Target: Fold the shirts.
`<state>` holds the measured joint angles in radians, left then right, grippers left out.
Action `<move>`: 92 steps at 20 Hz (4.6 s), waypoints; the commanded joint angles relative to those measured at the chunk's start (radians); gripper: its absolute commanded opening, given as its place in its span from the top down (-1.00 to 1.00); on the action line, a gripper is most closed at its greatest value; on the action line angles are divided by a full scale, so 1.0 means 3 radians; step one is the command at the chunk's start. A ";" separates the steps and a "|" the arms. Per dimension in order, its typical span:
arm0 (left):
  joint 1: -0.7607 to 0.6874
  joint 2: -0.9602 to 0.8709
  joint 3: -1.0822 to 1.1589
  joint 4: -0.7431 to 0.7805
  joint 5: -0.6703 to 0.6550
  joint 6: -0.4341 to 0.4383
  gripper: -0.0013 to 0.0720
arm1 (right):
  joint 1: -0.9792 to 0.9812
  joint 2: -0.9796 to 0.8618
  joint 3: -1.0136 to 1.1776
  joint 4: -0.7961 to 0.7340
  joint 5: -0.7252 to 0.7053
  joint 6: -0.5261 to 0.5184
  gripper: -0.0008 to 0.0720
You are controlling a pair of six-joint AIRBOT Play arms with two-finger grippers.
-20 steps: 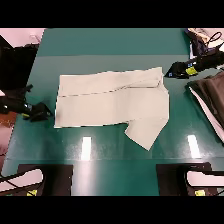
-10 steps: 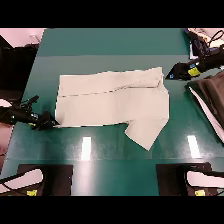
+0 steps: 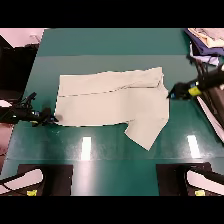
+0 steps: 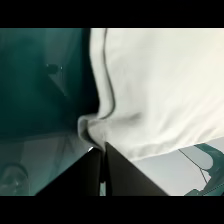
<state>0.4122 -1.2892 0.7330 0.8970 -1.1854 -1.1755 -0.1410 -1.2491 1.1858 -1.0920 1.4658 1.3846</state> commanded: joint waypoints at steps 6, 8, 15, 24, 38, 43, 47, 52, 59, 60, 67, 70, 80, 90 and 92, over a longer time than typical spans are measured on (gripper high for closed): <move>0.0003 0.0341 0.0005 -0.0043 0.0019 0.0020 0.91 | -0.0397 0.0629 -0.1871 0.0067 -0.0514 0.0001 -0.06; 0.0003 0.0347 0.0005 -0.0046 -0.0006 0.0019 0.91 | -0.0395 0.0627 -0.2065 0.0217 -0.0711 -0.0029 -0.06; 0.0003 0.0347 0.0005 -0.0045 -0.0028 0.0020 0.91 | -0.0052 0.0627 -0.2331 0.0525 -0.1330 -0.0081 -0.05; 0.0003 0.0460 0.0005 0.0416 -0.0336 -0.0008 0.91 | -0.0055 0.0744 -0.2101 0.0121 -0.0884 -0.0083 0.94; -0.0875 0.1071 0.0055 0.0540 -0.0397 -0.0443 0.91 | -0.0567 0.2141 -0.1729 -0.0431 -0.0039 -0.0079 0.95; -0.0876 0.1071 0.0352 0.0376 0.0102 -0.0486 0.91 | -0.0554 0.1755 -0.1274 -0.0434 -0.0355 -0.0081 0.94; -0.0876 0.1053 0.0366 0.0373 0.0622 -0.0512 0.91 | -0.0261 0.1044 -0.0760 -0.0445 -0.0637 -0.0084 0.95; -0.0876 0.0852 0.0373 0.0291 0.1050 -0.0504 0.90 | 0.0053 0.0145 -0.0172 -0.0462 -0.0924 -0.0080 0.94; -0.0876 0.0192 0.0600 0.0261 0.1280 -0.0429 0.90 | 0.0186 -0.0642 0.0604 -0.0464 -0.0964 -0.0056 0.94; -0.0876 0.0107 0.0661 0.0231 0.1300 -0.0429 0.90 | 0.0186 -0.0721 0.0687 -0.0460 -0.0968 -0.0041 0.94; -0.0875 -0.0045 0.0791 -0.0069 0.1792 -0.0580 -0.55 | 0.0150 -0.1096 0.0936 -0.0099 -0.1235 -0.0043 0.10; -0.0875 -0.0043 0.0849 -0.0144 0.1645 -0.0595 -0.73 | -0.0057 -0.1078 0.0933 0.0392 -0.1160 -0.0112 -0.12; -0.1038 -0.0045 0.0950 -0.0139 0.0412 -0.0406 0.90 | -0.1035 -0.1287 0.0562 0.0760 -0.0160 -0.0608 -0.90; -0.1844 -0.0045 0.0950 -0.0145 0.0451 -0.0422 0.90 | -0.0935 -0.2014 0.0764 0.1136 0.0004 -0.0977 -0.87; -0.1890 -0.0045 0.0950 -0.0148 0.0476 -0.0422 0.90 | -0.0797 -0.2076 0.0837 0.1136 0.0000 -0.0983 -0.84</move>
<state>-0.1184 -1.3022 1.0168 0.8543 -1.0519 -1.3025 -0.4171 -1.8317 1.4086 -0.7502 1.4544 1.1027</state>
